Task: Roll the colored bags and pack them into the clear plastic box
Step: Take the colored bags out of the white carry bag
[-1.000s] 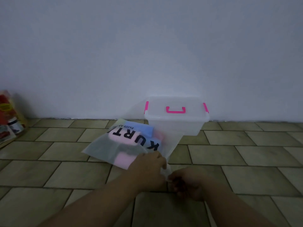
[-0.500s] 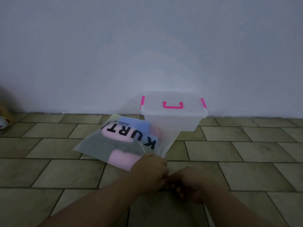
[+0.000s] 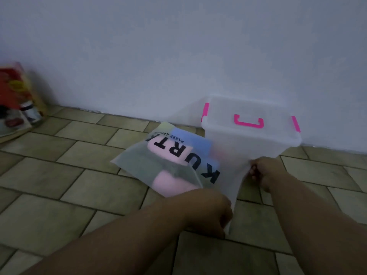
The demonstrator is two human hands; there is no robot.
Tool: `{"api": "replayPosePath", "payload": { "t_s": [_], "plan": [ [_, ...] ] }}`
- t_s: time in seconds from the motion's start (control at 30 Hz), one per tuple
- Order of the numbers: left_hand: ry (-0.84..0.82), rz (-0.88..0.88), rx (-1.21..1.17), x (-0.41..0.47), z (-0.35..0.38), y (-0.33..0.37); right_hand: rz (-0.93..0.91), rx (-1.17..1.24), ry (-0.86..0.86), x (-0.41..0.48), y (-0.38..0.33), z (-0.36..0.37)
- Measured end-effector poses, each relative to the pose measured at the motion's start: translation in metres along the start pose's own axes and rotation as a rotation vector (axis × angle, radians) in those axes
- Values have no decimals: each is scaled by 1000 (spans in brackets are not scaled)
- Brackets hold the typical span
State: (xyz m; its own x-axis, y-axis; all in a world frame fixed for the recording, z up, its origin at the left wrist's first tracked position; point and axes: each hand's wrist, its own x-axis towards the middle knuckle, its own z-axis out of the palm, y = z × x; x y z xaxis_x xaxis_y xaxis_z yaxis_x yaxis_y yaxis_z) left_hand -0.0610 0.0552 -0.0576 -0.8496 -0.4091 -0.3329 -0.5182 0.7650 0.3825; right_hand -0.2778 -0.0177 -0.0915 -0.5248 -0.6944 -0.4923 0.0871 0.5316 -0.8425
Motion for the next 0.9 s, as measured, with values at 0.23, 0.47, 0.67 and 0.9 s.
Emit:
{"api": "replayPosePath", "payload": {
  "t_s": [0.23,0.47,0.67,0.9],
  "plan": [
    [-98,-92,-227,20,-28,-2,-47,99,-31,10,6,-4],
    [510,-350,297,67,0,7,-42,26,-83,-33,18,-36],
    [498,-397,-208,55,-31,-17,42,-128,-303,-75,45,-35],
    [474,-374,-423,32,-59,-14,-205,-320,-274,-100,62,36]
  ]
}}
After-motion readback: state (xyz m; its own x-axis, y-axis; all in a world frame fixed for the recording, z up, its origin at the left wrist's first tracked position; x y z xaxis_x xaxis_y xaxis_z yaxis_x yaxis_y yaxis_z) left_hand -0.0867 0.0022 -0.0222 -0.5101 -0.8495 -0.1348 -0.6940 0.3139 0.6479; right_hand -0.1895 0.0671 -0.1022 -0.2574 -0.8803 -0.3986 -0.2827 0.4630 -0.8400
